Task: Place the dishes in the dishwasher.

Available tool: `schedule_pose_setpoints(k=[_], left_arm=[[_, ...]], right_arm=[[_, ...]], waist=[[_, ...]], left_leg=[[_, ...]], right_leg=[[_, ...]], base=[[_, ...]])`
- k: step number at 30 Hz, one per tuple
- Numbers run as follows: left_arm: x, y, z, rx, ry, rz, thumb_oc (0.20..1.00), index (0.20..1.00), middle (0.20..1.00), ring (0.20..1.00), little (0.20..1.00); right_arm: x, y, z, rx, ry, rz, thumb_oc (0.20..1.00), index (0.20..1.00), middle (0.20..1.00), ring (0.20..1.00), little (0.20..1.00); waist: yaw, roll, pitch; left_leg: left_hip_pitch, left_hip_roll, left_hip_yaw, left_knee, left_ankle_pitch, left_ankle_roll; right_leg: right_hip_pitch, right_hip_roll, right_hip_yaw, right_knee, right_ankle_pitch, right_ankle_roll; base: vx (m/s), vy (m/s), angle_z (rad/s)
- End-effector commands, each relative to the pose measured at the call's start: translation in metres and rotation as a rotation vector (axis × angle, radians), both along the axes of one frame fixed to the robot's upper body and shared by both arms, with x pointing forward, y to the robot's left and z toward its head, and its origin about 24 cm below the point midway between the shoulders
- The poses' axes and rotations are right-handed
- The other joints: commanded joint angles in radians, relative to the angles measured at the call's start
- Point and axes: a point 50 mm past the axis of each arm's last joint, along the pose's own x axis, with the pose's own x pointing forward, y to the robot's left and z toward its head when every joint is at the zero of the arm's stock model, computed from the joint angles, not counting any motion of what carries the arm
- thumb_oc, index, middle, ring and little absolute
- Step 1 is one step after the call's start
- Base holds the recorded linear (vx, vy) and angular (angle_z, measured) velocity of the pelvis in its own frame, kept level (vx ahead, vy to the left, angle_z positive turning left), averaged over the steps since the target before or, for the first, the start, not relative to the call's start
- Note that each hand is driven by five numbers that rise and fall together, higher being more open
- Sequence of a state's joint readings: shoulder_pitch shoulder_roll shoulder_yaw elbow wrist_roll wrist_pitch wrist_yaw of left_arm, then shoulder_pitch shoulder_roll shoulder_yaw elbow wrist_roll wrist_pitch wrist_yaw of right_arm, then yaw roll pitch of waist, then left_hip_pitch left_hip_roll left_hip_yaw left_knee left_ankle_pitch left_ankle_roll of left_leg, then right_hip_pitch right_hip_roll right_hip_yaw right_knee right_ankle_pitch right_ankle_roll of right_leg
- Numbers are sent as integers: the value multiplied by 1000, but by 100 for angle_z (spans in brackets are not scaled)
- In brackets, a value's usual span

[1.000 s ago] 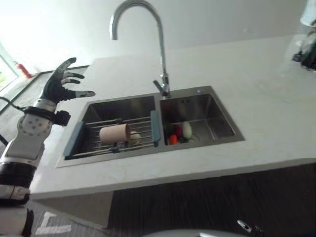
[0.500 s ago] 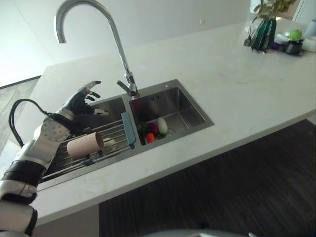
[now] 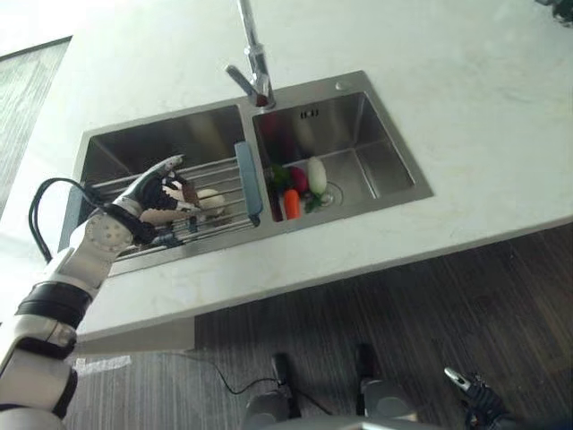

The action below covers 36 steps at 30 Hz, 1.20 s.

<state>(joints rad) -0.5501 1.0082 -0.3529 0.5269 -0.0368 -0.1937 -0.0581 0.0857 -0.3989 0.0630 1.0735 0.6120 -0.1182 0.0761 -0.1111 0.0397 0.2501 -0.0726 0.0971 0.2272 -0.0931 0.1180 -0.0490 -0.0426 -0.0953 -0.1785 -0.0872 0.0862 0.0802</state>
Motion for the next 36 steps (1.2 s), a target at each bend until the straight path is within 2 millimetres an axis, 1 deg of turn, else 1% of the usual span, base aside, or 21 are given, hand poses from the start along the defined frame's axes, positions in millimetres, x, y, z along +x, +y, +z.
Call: schedule_pose_setpoints(k=[1,3,4,5,6,11,17,21,23,27,30,32,36], left_arm=[[7,13,45,56,-157,60,1000,1000,1000,1000,1000],[4,16,44,108,-180,63,1000,1000,1000,1000,1000],[2,17,43,173,-201,65,1000,1000,1000,1000,1000],[2,18,42,187,-206,67,1000,1000,1000,1000,1000],[0,20,43,239,-251,81,1000,1000,1000,1000,1000],[-5,25,46,314,-328,107,1000,1000,1000,1000,1000],[-13,37,45,418,-393,155,1000,1000,1000,1000,1000],[-16,42,48,444,-400,177,1000,1000,1000,1000,1000],[-18,46,46,449,-382,190,1000,1000,1000,1000,1000],[-22,52,30,464,-276,197,1000,1000,1000,1000,1000],[-27,71,25,504,-208,269,1000,1000,1000,1000,1000],[-28,80,29,508,-204,313,1000,1000,1000,1000,1000],[-23,82,46,596,-244,330,1000,1000,1000,1000,1000]], right_arm=[[6,-9,5,-15,-33,-37,1000,1000,1000,1000,1000],[8,-7,5,-13,-42,-34,1000,1000,1000,1000,1000],[8,-9,6,-17,-43,-32,1000,1000,1000,1000,1000],[8,-9,6,-18,-43,-31,1000,1000,1000,1000,1000],[9,-11,7,-20,-40,-28,1000,1000,1000,1000,1000],[8,-11,7,-21,-34,-17,1000,1000,1000,1000,1000],[4,-10,6,-16,-22,4,1000,1000,1000,1000,1000],[5,-10,6,-14,-27,7,1000,1000,1000,1000,1000],[6,-10,7,-15,-29,13,1000,1000,1000,1000,1000],[10,-12,9,-23,-36,16,1000,1000,1000,1000,1000],[15,-20,14,-45,-35,35,1000,1000,1000,1000,1000],[16,-22,16,-51,-39,44,1000,1000,1000,1000,1000],[25,-23,20,-49,-82,57,1000,1000,1000,1000,1000]], waist=[[-4,-11,8],[0,-13,10],[4,-9,6],[4,-8,5],[7,-6,0],[9,-5,-4],[6,-9,2],[9,-7,8],[11,-5,9],[17,-1,9],[14,0,20],[8,-3,33],[2,-16,65]], left_leg=[[58,4,-7,6,-96,-28],[54,7,-7,6,-92,-32],[55,9,-5,6,-90,-36],[55,9,-5,6,-89,-37],[54,11,-6,6,-87,-40],[55,12,-3,6,-86,-43],[59,11,15,10,-86,-43],[58,4,11,16,-92,-39],[59,3,11,17,-94,-38],[63,3,21,17,-94,-40],[64,7,38,16,-93,-41],[62,7,45,18,-95,-39],[36,7,39,21,-91,-37]], right_leg=[[-19,-25,-8,0,-28,71],[-21,-24,-16,0,-28,71],[-17,-24,-23,0,-30,71],[-16,-25,-25,0,-31,71],[-13,-27,-30,0,-32,72],[-8,-30,-36,0,-34,72],[-7,-40,-44,0,-31,75],[-9,-46,-42,0,-29,78],[-7,-49,-45,0,-29,80],[-1,-58,-67,0,-27,87],[-4,-63,-78,0,-22,92],[-8,-64,-75,0,-20,94],[-33,-62,-62,1,-12,93]], base=[[-89,14,4],[-82,19,-3],[-41,34,-2],[-19,67,-1],[6,55,0],[8,41,2],[9,50,3],[-4,40,2],[2,38,-1],[11,60,-2],[-9,111,-15],[-38,76,-18],[-73,10,-6]])
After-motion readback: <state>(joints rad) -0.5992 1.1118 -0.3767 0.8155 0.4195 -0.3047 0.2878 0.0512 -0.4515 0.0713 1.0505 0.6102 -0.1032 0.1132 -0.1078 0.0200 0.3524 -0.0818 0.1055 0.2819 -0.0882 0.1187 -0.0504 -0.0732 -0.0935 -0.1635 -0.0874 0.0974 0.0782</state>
